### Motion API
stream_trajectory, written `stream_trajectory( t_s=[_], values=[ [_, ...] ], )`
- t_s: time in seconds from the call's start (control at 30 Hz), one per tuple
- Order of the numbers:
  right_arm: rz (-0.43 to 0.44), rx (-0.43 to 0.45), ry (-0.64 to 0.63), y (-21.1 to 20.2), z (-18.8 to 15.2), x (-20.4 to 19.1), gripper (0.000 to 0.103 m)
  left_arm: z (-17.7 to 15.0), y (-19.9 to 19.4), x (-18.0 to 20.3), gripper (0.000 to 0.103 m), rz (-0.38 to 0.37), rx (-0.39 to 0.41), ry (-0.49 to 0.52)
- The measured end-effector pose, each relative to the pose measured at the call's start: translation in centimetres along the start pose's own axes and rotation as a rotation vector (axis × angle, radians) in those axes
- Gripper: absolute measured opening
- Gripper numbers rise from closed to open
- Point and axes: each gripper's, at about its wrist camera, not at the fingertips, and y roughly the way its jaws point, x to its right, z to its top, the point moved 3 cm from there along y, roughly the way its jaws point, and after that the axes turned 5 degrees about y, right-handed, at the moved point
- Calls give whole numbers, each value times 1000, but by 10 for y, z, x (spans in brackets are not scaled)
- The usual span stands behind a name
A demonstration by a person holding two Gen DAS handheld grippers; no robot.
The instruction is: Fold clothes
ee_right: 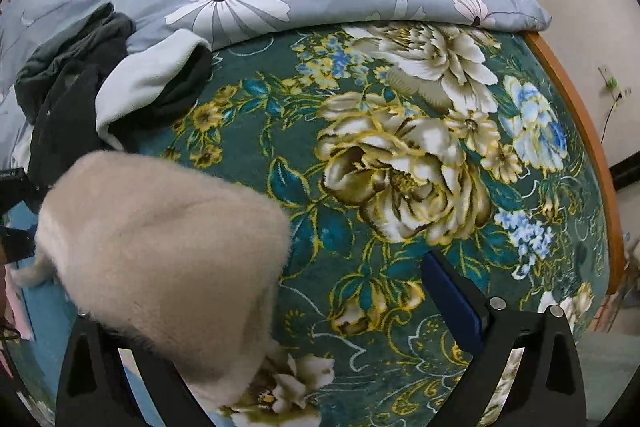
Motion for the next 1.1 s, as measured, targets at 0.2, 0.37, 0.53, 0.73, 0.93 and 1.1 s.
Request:
stream_trajectory(
  t_s=[0.2, 0.37, 0.53, 0.73, 0.93, 1.1],
  values=[
    [54, 2, -8, -13, 0, -3, 70, -19, -7, 7, 23, -19, 48, -33],
    [133, -39, 31, -23, -2, -9, 19, -52, -29, 34, 18, -21, 116, 25],
    [164, 44, 14, -66, 6, -10, 10, -82, -71, 66, 15, -85, 208, 78],
    [257, 237, -33, -160, 25, -4, 9, -23, -173, 82, 15, -261, 340, 137],
    [270, 441, -95, -256, 10, -6, 9, -69, -286, 87, 15, -411, 460, 267],
    [269, 495, -121, -302, -43, -8, 9, -125, -341, 48, 15, -435, 527, 366]
  ],
)
